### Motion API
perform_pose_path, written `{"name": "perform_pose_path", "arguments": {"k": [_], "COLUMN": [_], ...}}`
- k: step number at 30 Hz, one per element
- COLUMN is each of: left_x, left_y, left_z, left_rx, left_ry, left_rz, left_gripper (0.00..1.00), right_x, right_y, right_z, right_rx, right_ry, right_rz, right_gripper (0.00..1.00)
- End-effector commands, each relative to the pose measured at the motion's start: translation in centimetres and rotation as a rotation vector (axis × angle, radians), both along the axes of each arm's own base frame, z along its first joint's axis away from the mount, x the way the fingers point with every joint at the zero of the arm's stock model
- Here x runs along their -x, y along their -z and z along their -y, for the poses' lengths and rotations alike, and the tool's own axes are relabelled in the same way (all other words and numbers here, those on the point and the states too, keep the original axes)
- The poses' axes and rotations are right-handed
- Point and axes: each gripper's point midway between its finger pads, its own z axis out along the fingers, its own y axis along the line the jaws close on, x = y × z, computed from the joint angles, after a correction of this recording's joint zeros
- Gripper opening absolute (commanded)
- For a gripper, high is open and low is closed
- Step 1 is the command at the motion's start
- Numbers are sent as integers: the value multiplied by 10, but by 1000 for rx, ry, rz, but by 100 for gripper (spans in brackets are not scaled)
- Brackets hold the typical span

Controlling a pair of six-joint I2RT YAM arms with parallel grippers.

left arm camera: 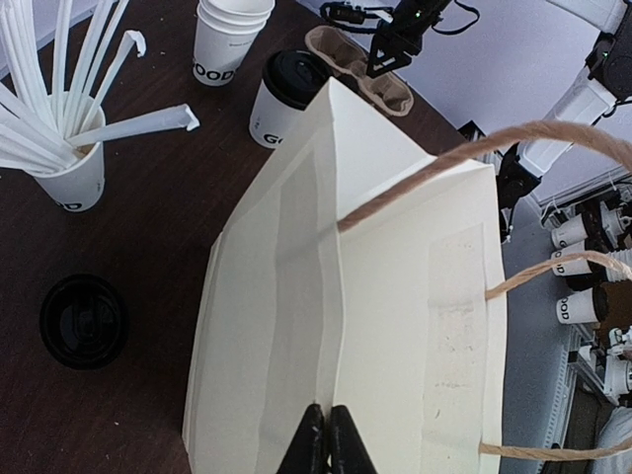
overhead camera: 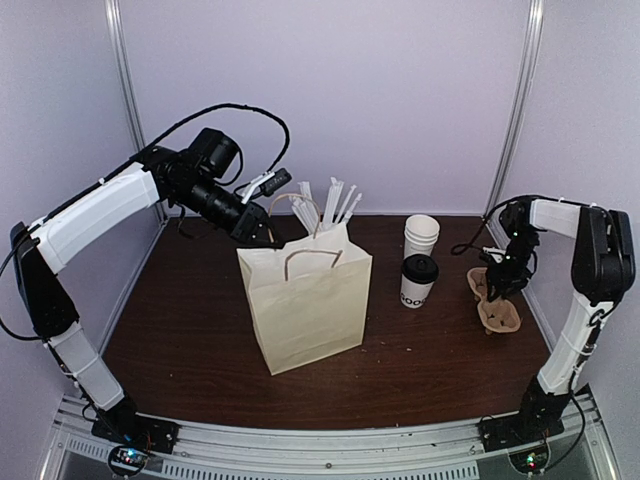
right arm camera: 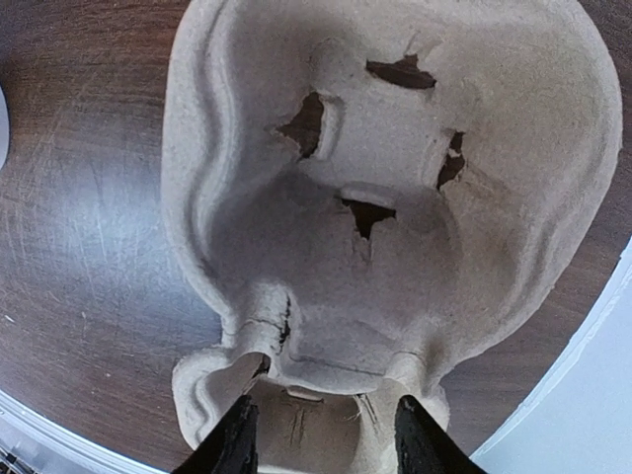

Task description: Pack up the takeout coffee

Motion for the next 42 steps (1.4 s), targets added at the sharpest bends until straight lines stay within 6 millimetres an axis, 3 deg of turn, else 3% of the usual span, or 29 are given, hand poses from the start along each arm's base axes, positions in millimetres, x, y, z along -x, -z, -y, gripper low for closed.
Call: {"name": "perform_pose_path", "arguments": {"k": [1, 14, 25, 42], "left_x": [0, 0, 1, 2], "left_y": [-6, -6, -6, -8], "left_z": [1, 0, 0, -1], "left_rx": [17, 16, 19, 23], "left_ry": [-3, -6, -7, -8], "left_rz": [22, 19, 15, 15], "left_gripper": [6, 6, 6, 6], "right_x": [-9, -17, -18, -11], "right_y": [-1, 7, 10, 19], "right_z": [5, 6, 8, 12], "right_rx": [46, 50, 69, 95], "right_ry": [8, 14, 12, 11], "right_rz": [7, -2, -7, -58], "right_gripper": [47, 45, 37, 40]}}
